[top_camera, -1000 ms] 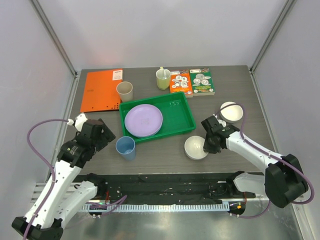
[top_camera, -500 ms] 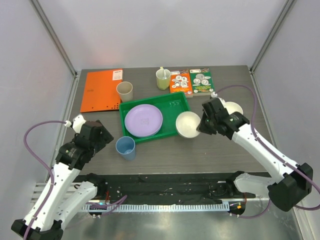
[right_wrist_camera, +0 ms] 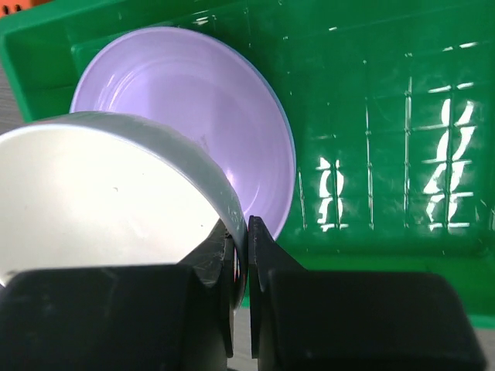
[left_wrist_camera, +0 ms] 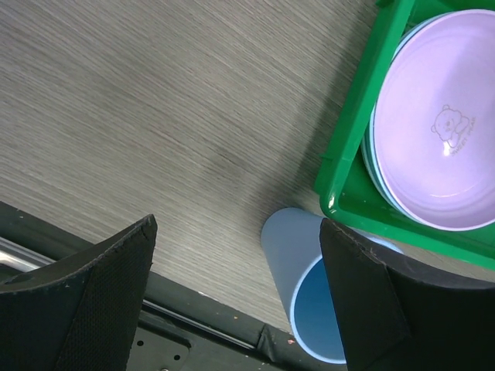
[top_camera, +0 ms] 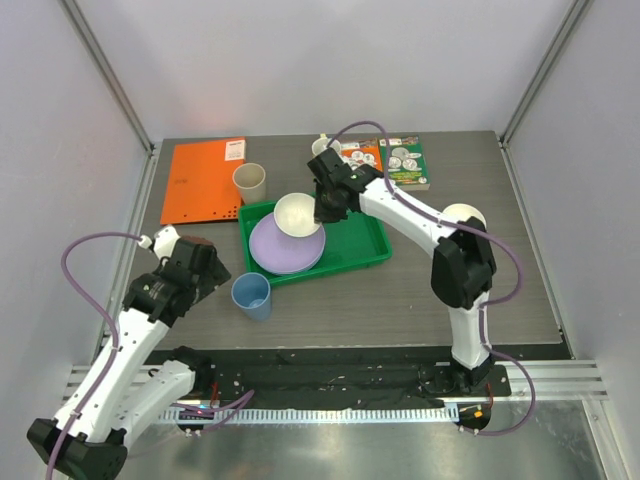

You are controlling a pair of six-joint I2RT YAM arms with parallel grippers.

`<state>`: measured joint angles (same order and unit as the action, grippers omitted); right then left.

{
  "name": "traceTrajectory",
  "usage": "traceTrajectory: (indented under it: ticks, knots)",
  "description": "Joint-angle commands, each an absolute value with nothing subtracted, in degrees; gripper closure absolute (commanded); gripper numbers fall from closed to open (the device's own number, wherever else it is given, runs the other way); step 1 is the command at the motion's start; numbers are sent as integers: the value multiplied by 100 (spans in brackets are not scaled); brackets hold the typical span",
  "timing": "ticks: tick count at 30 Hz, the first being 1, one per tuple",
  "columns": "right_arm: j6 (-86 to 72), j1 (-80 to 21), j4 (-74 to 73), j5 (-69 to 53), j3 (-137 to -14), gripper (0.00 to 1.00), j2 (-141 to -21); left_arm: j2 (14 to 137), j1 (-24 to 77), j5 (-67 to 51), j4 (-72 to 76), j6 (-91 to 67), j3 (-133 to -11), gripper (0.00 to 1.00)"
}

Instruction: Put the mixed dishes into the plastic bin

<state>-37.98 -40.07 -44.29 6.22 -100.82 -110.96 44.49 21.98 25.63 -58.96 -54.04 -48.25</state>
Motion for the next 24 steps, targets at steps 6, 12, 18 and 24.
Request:
traceTrajectory:
  ticks: [6, 12, 18, 24]
  knots:
    - [-3604, -4078, -4403, 299, -11118, 99, -12014, 4386, 2171, 2927, -5774, -5414, -4684, 12]
    - [-3612, -4218, -4394, 246, -11206, 99, -12261, 4456, 2171, 2918, -5792, -5405, -4685, 12]
    - [-3516, -4280, -4666, 369, -11583, 99, -12577, 4333, 2171, 3129, -5915, -5458, -4764, 12]
    - [-3472, -4324, -4667, 343, -11453, 90, -12612, 4289, 2171, 3199, -6020, -5634, -4763, 12]
